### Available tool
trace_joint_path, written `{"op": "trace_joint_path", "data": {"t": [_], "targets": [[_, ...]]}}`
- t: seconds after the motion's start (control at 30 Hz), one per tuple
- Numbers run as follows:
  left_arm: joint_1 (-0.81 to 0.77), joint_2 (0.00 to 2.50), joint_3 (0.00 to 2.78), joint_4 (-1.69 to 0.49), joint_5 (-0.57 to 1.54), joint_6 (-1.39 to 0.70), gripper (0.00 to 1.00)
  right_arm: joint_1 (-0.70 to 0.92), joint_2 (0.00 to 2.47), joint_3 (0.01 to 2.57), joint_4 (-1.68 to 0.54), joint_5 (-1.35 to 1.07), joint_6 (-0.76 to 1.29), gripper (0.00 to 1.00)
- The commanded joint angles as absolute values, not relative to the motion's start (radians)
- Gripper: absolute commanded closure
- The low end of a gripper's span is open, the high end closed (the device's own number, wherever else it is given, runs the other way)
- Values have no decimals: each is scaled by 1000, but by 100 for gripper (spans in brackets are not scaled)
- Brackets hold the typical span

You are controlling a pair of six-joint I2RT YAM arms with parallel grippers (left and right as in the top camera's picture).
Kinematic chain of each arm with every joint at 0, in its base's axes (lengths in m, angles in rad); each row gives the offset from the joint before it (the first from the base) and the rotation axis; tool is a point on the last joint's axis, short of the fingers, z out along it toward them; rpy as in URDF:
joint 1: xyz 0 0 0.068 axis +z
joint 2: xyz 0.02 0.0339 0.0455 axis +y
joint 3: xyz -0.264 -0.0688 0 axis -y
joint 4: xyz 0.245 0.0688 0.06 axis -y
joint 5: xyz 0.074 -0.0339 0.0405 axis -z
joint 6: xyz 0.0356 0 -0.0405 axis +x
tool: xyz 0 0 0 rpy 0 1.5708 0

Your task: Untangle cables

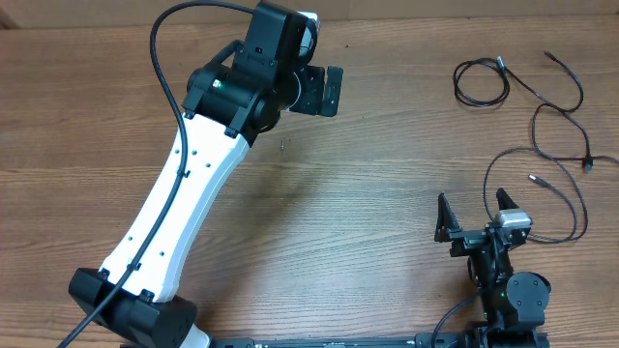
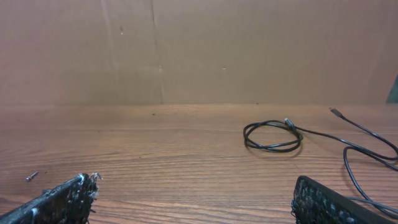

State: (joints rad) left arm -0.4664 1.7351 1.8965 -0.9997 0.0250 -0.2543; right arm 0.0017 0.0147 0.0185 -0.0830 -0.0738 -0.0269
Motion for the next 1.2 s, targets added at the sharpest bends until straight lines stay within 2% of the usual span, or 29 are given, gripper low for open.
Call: {"op": "trace_joint_path", "data": {"t": [0.0, 0.27, 0.5, 0.67, 0.83, 1.17], "targets": [[-452, 1700, 1900, -999, 18, -242, 1, 6, 3, 8, -80, -68, -35, 0], [-382, 1512, 1900, -1090, -116, -168, 0, 6, 3, 8, -80, -68, -35, 0], [-282, 1278, 1869, -1249, -102, -134, 0, 6, 3, 8, -80, -68, -35, 0], [-155, 1108, 1774, -1271, -58, -134, 0, 6, 3, 8, -80, -68, -35, 0], [-109, 883, 1569, -1206, -62, -134, 0, 6, 3, 8, -80, -68, -35, 0], [70, 352, 954, -935, 44, -135, 0, 6, 3, 8, -80, -68, -35, 0]]}}
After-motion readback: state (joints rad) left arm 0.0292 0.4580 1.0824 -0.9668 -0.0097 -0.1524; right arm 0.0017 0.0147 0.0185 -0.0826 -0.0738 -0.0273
